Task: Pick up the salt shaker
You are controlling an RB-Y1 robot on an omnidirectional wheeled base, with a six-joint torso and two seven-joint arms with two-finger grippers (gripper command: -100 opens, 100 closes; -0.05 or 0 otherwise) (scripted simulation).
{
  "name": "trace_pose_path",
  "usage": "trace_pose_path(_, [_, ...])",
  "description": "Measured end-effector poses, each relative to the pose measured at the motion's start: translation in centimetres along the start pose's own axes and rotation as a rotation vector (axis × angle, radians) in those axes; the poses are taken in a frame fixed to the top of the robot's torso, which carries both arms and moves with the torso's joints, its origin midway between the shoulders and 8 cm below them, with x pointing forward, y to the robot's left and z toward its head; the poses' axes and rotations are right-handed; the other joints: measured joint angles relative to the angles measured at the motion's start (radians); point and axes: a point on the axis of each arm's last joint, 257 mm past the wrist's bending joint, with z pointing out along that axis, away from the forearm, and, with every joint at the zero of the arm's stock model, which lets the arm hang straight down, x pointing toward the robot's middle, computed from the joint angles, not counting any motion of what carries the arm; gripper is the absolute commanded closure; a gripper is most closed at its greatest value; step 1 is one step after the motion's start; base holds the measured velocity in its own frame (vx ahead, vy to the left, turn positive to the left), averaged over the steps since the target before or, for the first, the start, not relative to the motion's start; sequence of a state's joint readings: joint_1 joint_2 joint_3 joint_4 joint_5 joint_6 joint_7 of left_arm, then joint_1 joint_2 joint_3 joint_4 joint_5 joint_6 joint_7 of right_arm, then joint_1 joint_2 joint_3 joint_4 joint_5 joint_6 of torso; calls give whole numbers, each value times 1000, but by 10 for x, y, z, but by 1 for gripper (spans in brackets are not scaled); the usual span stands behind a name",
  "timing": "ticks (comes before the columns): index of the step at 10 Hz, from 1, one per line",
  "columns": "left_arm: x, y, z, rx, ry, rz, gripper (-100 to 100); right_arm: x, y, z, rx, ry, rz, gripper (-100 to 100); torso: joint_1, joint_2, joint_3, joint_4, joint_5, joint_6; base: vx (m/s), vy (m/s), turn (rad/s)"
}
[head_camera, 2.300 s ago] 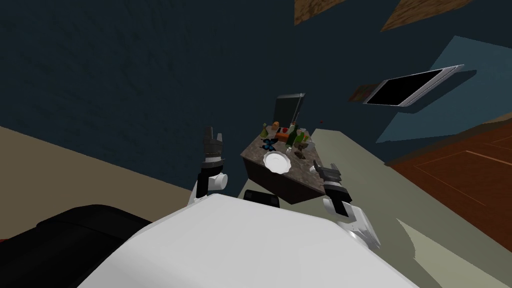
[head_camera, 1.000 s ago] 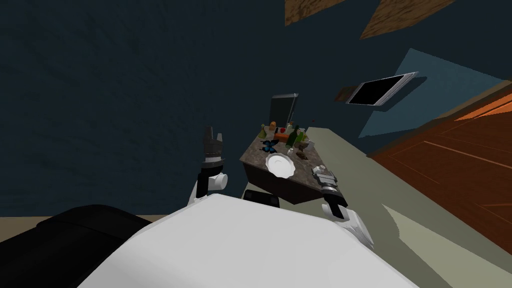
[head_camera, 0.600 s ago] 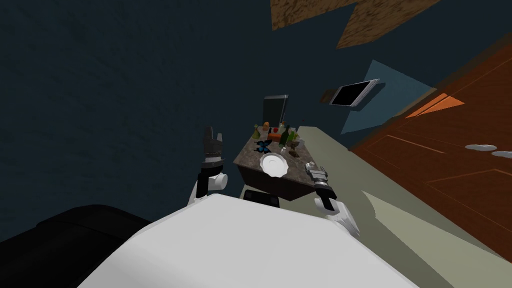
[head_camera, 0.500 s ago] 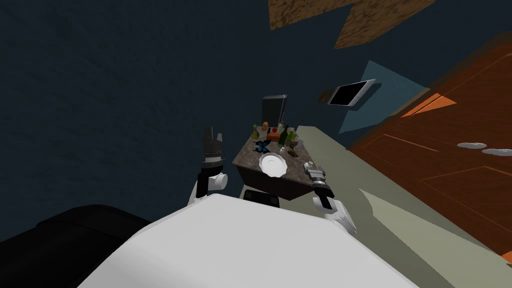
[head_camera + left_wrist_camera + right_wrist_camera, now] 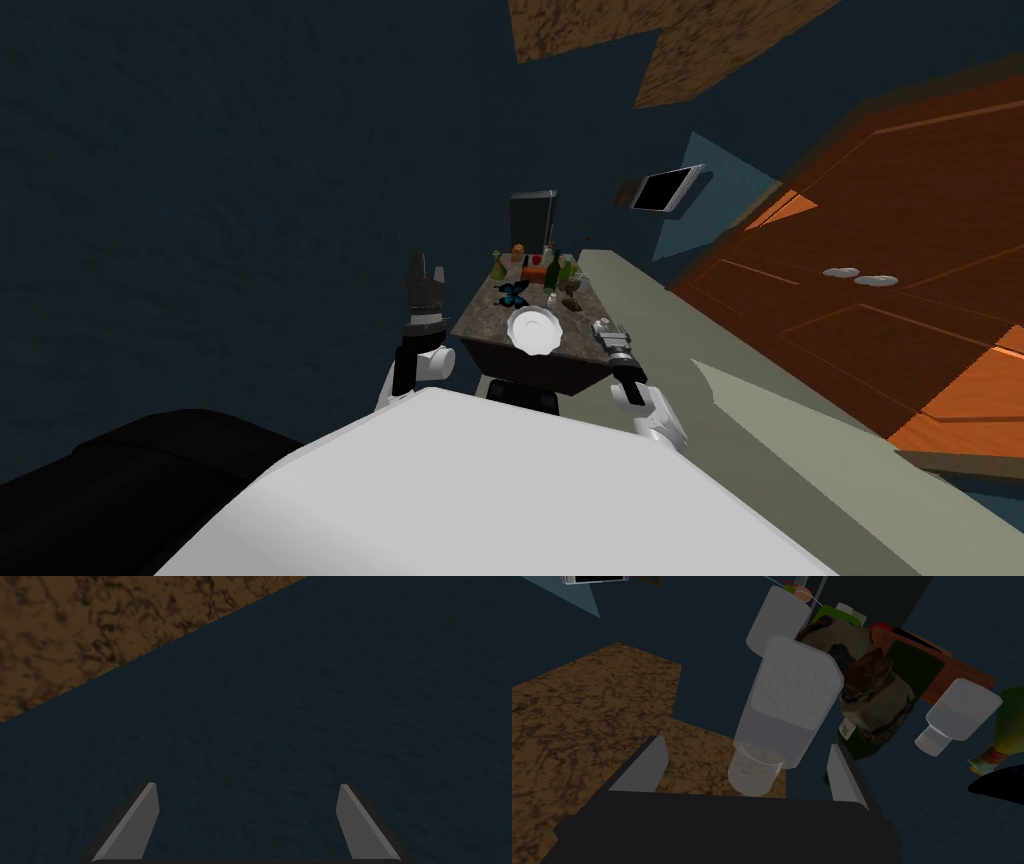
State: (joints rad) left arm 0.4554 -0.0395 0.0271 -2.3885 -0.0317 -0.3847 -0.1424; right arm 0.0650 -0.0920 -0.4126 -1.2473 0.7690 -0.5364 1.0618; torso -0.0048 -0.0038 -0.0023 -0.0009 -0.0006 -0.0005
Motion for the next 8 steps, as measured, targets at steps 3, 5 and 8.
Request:
trace_pose_path(3, [0, 0, 0, 0, 0, 0, 0, -10, 34, 9, -52, -16, 0, -100, 0, 1, 0, 0, 0, -1, 21, -20, -129])
trace_pose_path(5, [0, 0, 0, 0, 0, 0, 0, -20, 59, 15, -85, -27, 4, -100, 3, 4, 2, 1, 1, -1, -19, 16, -78])
trace_pose_path(8, [0, 0, 0, 0, 0, 0, 0, -30, 87, 20, -128, -40, 3, -100, 4, 4, 2, 1, 1, -1, -10, 8, -43])
